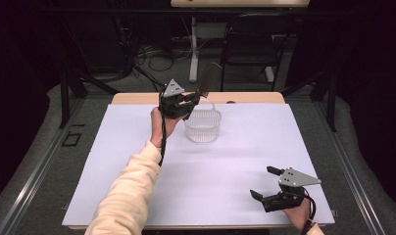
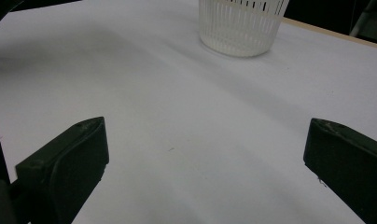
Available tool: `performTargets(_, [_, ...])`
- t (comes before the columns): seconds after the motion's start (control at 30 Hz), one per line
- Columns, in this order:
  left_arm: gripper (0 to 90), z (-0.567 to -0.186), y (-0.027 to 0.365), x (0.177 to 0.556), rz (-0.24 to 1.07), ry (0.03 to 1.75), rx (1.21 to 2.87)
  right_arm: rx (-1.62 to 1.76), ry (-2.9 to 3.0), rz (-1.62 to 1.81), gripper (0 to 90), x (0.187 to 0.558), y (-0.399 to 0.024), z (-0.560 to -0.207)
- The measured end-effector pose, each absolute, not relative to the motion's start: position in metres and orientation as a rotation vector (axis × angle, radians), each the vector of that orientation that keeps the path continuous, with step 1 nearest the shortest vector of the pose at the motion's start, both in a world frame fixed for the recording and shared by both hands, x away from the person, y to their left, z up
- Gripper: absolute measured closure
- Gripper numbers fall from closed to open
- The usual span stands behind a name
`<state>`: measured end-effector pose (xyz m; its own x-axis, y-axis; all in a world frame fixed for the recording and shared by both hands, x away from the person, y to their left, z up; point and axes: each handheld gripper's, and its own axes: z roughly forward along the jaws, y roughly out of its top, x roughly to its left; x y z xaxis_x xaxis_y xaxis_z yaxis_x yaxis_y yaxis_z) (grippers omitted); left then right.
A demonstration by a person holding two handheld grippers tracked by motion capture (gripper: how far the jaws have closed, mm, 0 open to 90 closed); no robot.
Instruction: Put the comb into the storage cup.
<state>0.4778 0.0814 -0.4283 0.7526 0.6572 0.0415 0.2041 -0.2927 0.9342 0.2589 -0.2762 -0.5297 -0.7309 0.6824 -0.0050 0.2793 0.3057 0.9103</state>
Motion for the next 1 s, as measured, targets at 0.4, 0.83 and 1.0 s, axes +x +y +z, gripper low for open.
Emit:
performTargets(0.4, [72.3, -0.432, 0.077, 0.479, 0.519, 0.656, 1.823, 0.858, 2.188, 1.407, 0.0, 0.259, -0.276, -0.53])
performTargets(0.83, [72.2, -0.437, 0.074, 0.482, 0.506, 0.64, 1.82, 0.85, 2.185, 1.406, 0.0, 0.259, -0.277, -0.53])
performTargets(1.0, [72.2, -0.439, 0.074, 0.483, 0.502, 0.636, 1.813, 0.857, 2.186, 1.408, 0.0, 0.259, -0.277, -0.53])
